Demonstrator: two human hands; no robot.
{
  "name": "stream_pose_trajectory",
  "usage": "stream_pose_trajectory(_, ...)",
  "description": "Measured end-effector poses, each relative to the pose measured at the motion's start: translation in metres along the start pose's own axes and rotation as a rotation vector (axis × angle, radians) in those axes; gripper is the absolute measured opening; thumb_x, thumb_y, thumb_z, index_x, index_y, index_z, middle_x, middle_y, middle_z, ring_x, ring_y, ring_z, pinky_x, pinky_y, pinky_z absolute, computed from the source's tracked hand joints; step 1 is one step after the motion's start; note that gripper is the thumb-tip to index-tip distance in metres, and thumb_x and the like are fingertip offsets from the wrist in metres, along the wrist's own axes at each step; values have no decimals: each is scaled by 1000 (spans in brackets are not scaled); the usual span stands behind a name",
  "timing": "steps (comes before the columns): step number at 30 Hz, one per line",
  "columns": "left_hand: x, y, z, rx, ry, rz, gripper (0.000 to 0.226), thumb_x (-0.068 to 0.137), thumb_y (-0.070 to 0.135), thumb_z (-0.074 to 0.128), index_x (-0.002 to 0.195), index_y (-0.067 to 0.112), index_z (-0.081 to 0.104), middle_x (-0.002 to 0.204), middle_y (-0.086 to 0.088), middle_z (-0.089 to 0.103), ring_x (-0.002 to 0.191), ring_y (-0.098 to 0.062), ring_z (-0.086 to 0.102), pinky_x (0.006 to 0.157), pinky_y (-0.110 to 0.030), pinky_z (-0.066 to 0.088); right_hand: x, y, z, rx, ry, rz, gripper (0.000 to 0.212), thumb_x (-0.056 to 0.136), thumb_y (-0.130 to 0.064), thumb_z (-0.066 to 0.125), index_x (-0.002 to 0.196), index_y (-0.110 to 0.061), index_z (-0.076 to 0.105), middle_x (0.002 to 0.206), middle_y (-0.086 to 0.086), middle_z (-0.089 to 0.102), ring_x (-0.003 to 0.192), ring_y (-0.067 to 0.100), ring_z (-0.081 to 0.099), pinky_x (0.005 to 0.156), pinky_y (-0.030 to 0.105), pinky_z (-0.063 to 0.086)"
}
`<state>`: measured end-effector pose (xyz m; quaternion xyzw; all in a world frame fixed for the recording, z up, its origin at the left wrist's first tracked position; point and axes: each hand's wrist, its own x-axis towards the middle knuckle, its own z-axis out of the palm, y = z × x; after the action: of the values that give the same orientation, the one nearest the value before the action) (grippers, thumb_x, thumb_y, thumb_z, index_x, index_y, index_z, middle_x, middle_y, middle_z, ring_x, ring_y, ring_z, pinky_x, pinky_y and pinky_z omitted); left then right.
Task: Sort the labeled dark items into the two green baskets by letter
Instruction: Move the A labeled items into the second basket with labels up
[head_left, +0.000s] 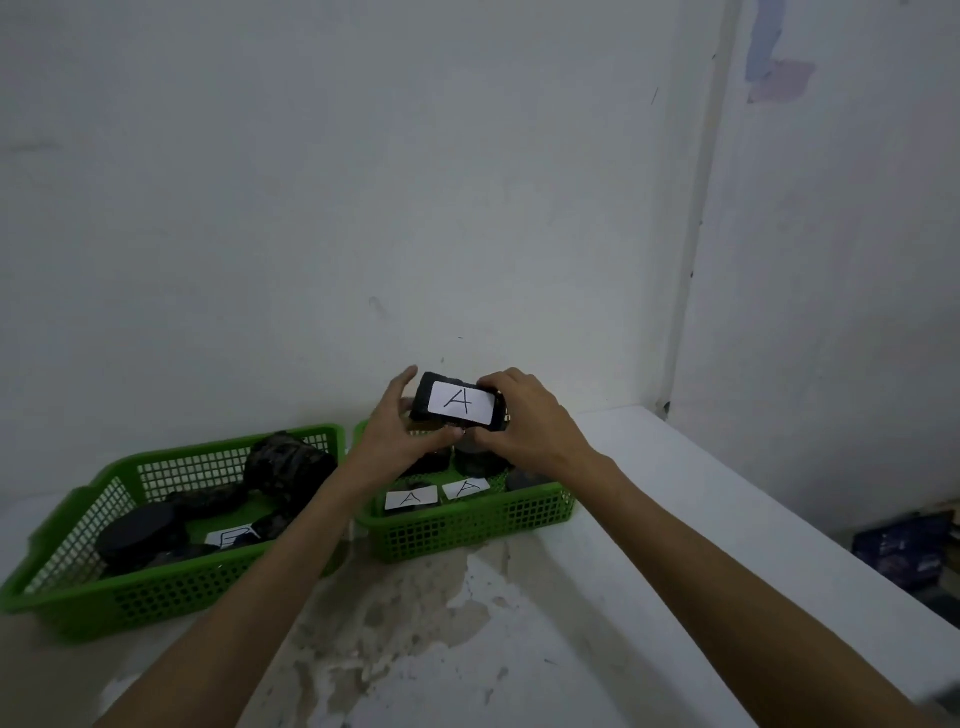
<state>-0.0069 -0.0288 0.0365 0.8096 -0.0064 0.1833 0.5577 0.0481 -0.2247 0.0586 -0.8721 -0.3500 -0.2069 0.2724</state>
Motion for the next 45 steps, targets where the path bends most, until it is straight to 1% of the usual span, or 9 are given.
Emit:
stream_pose_trajectory(4, -1, 7, -6, 172, 8, 182, 95, 74, 30, 84, 151, 36, 28, 129, 6, 55, 113, -14, 58, 83, -24, 53, 2, 1, -7, -26, -18, -6, 57, 79, -37, 72, 131, -20, 54, 121, -1, 57, 110, 18, 51, 83, 37, 52)
stream_pose_trajectory(9, 0, 2, -11, 269, 8, 180, 95, 73, 33, 85, 151, 32, 29, 128, 7, 55, 108, -13, 58, 80, -22, 50, 4, 5, -10, -59, -34, 1, 58, 80, -38, 71, 132, -20, 54, 122, 0, 57, 110, 19, 50, 83, 39, 51)
stream_pose_trajectory(14, 1, -24, -19, 531, -17, 163, 80, 84, 37, 73, 151, 28, 31, 128, 7, 51, 110, -12, 53, 87, -29, 46, 12, 18, 3, -129, -158, 83, 59, 78, -48, 72, 127, -21, 56, 116, 1, 57, 103, 21, 56, 83, 41, 53)
stream_pose_trajectory(20, 7, -65, -34, 757, 55, 166, 47, 94, 23, 61, 140, 17, 49, 134, -4, 57, 122, -22, 52, 102, -39, 45, 35, 37, 51, -223, -321, 105, 48, 80, -47, 72, 115, -15, 61, 114, 6, 55, 98, 24, 58, 75, 37, 50)
stream_pose_trajectory(24, 15, -86, -43, 796, 101, 184, 41, 94, 14, 60, 135, 12, 55, 131, -7, 60, 121, -25, 53, 102, -41, 45, 64, 38, 91, -254, -443, 34, 59, 82, -45, 74, 128, -12, 58, 126, 9, 54, 117, 28, 50, 92, 44, 49)
stream_pose_trajectory(31, 28, -116, -61, 797, 101, 150, 35, 94, 17, 59, 129, 14, 58, 124, -7, 62, 117, -26, 55, 97, -44, 47, 101, 34, 144, -253, -652, -79, 58, 85, -35, 76, 132, -10, 55, 130, 11, 56, 117, 31, 54, 90, 38, 45)
stream_pose_trajectory(39, 32, -126, -67, 797, 100, 131, 35, 97, 30, 55, 129, 17, 58, 124, -5, 61, 118, -24, 54, 96, -42, 46, 104, 36, 159, -214, -746, -116, 46, 88, -26, 73, 127, -8, 59, 100, 3, 47, 84, 21, 47, 73, 31, 37)
stream_pose_trajectory(42, 32, -124, -65, 813, 87, 135, 35, 96, 29, 55, 128, 16, 58, 124, -6, 62, 117, -26, 53, 97, -44, 46, 101, 36, 166, -192, -747, -123, 47, 88, -20, 72, 131, -6, 59, 96, 4, 54, 81, 20, 51, 73, 29, 39)
stream_pose_trajectory(45, 31, -121, -64, 816, 78, 142, 35, 96, 28, 56, 128, 15, 58, 123, -7, 61, 117, -27, 53, 97, -45, 45, 99, 37, 169, -146, -760, -89, 56, 86, -19, 75, 137, -6, 55, 119, 11, 63, 98, 26, 61, 80, 31, 47)
